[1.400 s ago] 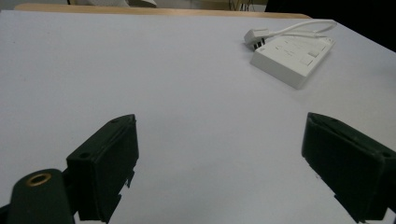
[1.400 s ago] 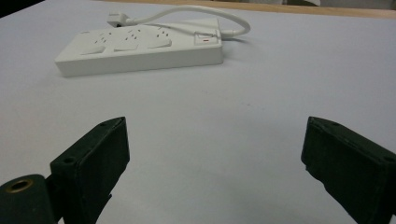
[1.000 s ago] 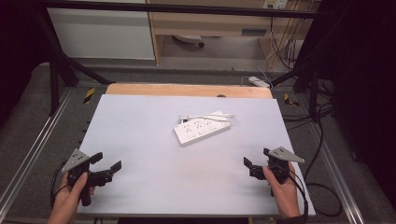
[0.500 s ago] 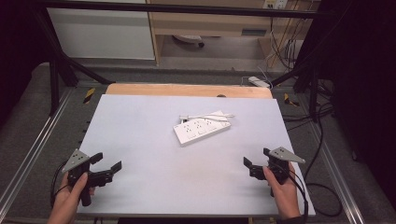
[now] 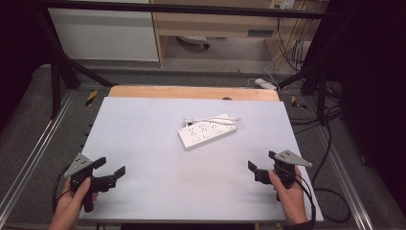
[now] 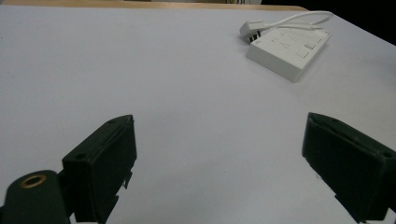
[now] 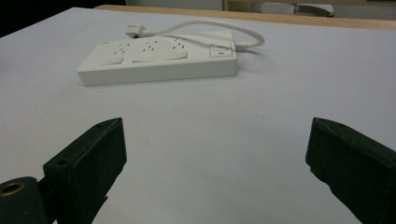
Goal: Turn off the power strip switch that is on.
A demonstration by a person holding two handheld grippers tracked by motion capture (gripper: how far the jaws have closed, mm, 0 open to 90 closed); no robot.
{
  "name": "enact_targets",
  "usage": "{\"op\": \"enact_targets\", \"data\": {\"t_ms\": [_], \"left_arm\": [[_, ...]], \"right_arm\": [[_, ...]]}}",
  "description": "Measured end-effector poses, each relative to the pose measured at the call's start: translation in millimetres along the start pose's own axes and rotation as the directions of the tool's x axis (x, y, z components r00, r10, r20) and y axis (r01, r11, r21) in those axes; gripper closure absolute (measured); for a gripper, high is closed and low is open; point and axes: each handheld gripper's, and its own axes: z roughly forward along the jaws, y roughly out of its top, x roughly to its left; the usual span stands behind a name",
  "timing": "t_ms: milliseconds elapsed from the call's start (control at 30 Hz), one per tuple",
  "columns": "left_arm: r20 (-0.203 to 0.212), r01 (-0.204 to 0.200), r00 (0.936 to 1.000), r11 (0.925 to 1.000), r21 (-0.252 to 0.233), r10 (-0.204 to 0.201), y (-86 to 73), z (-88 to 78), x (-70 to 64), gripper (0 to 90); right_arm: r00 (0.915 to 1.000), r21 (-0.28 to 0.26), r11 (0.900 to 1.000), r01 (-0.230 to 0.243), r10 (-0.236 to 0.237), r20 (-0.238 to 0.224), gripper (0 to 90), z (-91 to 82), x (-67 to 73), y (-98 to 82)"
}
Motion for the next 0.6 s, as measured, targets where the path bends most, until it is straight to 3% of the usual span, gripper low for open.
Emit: {"op": "enact_targets", "data": {"t_ms": [200, 333, 600], "left_arm": [[0.013, 0.022, 0.9997, 0.9997, 0.009, -0.023, -1.1, 1.8, 0.0, 10.1], [0.017, 0.011, 0.9998, 0.9997, 0.022, -0.012, -1.9, 3.9, -1.9, 10.1], [0.018, -0.008, 0.9998, 0.9994, 0.034, 0.007, -2.2, 4.6, -4.0, 9.8]], "right_arm": [[0.9998, -0.035, 0.999, -0.018, 0.017, -0.009, 5.6, -1.6, 3.6, 6.5], [0.9996, -0.04, 0.999, -0.026, 0.025, -0.015, 5.9, -0.3, 6.7, 14.4], [1.0, 0.003, 1.0, -0.006, 0.006, -0.006, 6.3, 6.2, 12.1, 28.9]]}}
